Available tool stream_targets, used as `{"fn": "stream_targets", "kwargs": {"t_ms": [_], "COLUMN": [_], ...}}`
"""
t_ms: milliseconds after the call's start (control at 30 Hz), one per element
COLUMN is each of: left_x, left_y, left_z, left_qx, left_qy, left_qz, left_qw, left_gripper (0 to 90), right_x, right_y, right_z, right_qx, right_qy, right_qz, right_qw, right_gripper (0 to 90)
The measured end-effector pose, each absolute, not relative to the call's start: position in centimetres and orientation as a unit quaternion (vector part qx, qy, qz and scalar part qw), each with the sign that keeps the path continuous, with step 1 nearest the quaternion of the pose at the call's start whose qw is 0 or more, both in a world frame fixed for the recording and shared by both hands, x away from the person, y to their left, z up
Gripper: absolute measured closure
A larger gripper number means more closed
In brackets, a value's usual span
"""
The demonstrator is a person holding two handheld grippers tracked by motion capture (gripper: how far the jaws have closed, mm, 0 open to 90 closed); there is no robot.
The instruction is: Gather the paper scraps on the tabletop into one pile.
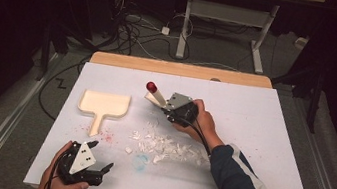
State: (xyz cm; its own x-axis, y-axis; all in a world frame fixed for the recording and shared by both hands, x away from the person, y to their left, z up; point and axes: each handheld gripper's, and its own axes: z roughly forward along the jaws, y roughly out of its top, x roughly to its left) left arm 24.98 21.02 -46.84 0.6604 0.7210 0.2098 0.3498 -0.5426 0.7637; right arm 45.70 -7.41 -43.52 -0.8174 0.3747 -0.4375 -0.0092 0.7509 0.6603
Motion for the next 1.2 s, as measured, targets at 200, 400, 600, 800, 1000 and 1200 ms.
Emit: {"fn": "stream_targets", "kwargs": {"t_ms": [200,400,600,800,1000,1200], "left_x": [24.9,24.9,24.7,25.1,24.8,24.6], "left_y": [21.0,20.9,20.9,21.1,20.6,20.5], "left_z": [-46.8,-46.8,-46.7,-46.6,-46.8,-46.7], "left_qx": [0.839,0.84,0.843,0.839,0.848,0.85], "left_qy": [0.318,0.316,0.312,0.317,0.306,0.299], "left_qz": [0.26,0.261,0.262,0.263,0.26,0.263], "left_qw": [0.355,0.354,0.351,0.355,0.346,0.346], "left_gripper": [17.8,17.8,17.8,17.8,17.8,17.8], "right_x": [44.3,42.0,39.8,38.3,36.5,34.7], "right_y": [-6.9,-9.1,-11.4,-13.3,-17.7,-23.5], "right_z": [-44.1,-43.5,-41.7,-39.3,-37.7,-39.1], "right_qx": [0.055,-0.001,-0.036,0.007,0.096,0.222], "right_qy": [0.904,0.91,0.905,0.887,0.874,0.856], "right_qz": [0.338,0.37,0.39,0.412,0.41,0.393], "right_qw": [0.254,0.187,0.165,0.207,0.242,0.251], "right_gripper": [67.8,67.9,68.0,68.0,68.0,68.0]}}
